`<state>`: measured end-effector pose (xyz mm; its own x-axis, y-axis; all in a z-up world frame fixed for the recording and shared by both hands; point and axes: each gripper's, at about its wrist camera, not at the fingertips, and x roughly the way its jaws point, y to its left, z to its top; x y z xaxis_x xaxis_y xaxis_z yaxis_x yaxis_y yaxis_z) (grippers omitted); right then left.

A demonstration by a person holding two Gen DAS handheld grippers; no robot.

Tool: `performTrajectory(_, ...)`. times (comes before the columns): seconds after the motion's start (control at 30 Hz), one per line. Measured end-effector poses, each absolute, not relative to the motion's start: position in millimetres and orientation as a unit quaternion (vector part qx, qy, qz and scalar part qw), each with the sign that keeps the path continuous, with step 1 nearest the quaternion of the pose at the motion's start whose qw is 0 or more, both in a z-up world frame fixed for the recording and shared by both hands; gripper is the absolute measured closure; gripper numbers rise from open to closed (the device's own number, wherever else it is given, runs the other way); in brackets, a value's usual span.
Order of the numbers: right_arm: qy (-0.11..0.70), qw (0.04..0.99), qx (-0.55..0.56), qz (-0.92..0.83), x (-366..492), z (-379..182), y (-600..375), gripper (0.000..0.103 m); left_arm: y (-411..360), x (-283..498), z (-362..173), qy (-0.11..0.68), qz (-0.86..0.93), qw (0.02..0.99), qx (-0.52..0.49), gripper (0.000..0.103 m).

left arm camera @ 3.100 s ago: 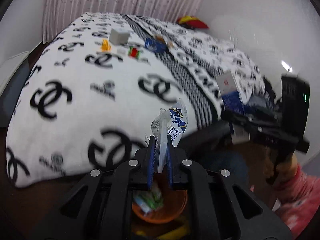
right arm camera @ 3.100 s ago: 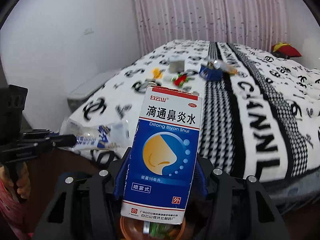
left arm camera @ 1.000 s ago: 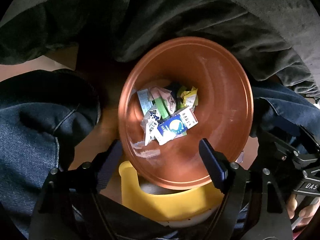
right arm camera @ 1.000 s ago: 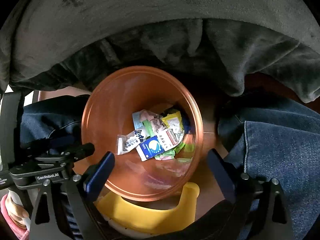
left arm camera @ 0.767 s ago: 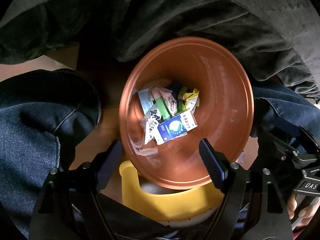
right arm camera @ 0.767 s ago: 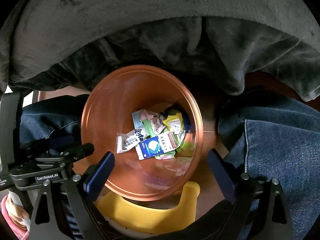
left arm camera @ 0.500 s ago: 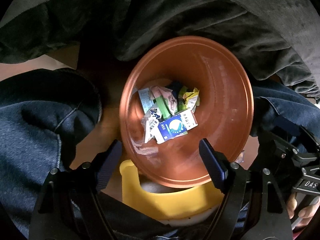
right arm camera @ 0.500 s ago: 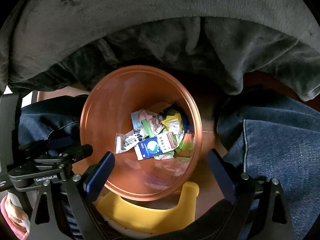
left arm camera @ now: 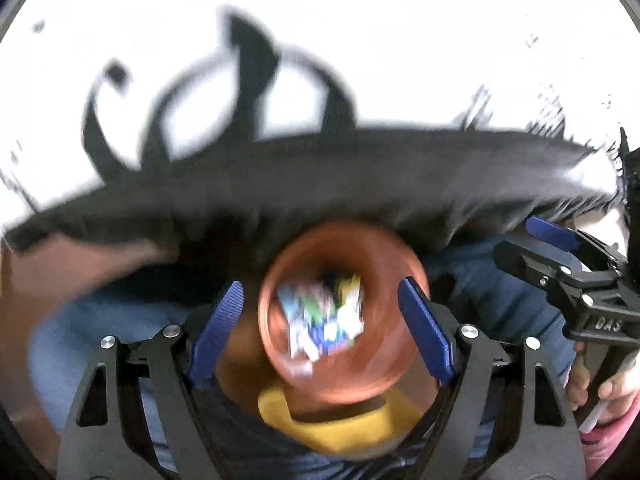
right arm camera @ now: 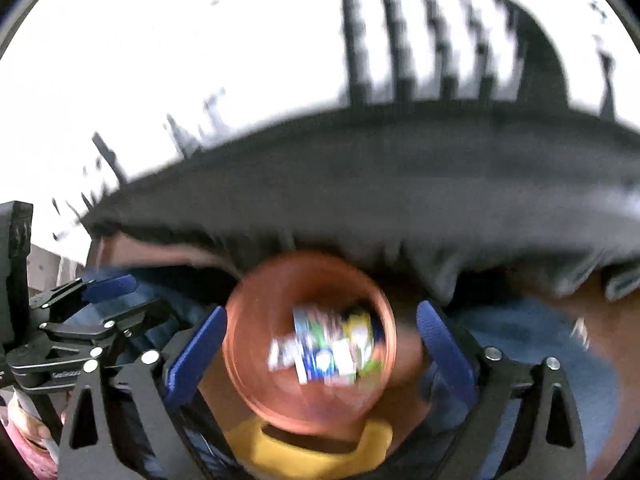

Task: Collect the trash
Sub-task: 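Move both open tools back toward the items on the bed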

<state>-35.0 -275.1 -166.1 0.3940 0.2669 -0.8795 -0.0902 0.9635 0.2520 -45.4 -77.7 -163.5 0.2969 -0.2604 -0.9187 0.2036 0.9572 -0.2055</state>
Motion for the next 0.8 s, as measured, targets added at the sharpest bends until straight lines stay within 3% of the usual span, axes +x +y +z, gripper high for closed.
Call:
performTrajectory(0.07, 0.499, 0.856, 0.083, 0.104, -28, -135, -283, 0.005, -78, -38, -131, 0.53, -0.147, 0.835, -0.018, 0.012)
performTrajectory(0.33, 0.39, 0.91, 0.112, 0.081, -5, -63, -317, 0.006, -87, 53, -63, 0.428, -0.117, 0.896, 0.015, 0.012)
performTrajectory(0.57, 0.4, 0.905, 0.13, 0.07, 13, -72, -336, 0.006, -144, 184, -36, 0.401, -0.091, 0.906, 0.101, 0.012)
performTrajectory(0.8, 0.416, 0.895, 0.145, 0.065, 22, -89, -350, 0.006, -195, 299, -50, 0.449, -0.061, 0.869, 0.2, 0.012)
